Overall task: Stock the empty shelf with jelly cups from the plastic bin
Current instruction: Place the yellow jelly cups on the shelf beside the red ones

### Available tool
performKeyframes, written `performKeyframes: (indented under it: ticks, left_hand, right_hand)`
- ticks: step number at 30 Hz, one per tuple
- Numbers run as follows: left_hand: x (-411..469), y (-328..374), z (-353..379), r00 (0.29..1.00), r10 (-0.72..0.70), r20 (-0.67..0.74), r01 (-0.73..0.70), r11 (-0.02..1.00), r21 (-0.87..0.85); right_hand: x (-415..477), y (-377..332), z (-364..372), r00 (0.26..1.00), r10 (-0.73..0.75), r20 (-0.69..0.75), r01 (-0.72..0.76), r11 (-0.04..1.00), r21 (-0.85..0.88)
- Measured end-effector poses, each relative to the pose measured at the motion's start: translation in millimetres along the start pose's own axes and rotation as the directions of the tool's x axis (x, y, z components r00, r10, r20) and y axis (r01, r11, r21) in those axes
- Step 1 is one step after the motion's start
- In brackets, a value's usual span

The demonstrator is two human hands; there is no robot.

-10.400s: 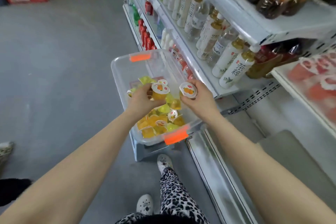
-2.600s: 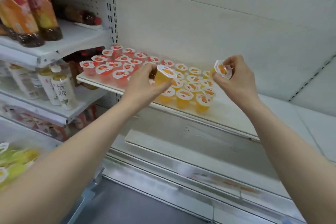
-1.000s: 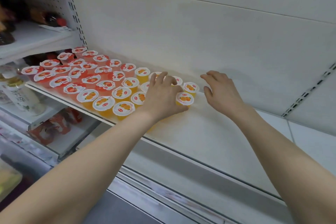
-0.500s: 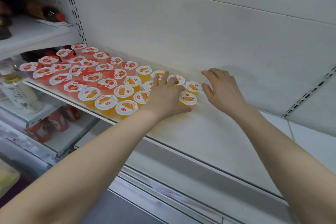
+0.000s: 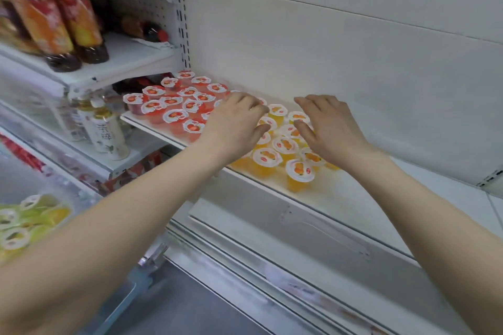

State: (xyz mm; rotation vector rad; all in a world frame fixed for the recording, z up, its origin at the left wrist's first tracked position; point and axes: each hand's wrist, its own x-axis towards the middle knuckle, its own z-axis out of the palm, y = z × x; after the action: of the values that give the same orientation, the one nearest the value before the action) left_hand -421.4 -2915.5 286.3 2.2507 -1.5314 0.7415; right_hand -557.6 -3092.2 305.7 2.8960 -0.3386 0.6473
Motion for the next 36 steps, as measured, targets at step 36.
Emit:
performKeyframes:
  ticks: [36]
  left_hand:
    - [-508.0,-320.2,-38.1,0.361,-0.931,0.053,0.884,0.359,0.299]
  right_hand:
    - [123.4,-556.7,291.5,0.223,-0.911,0.348,0.684,0.400,0.610]
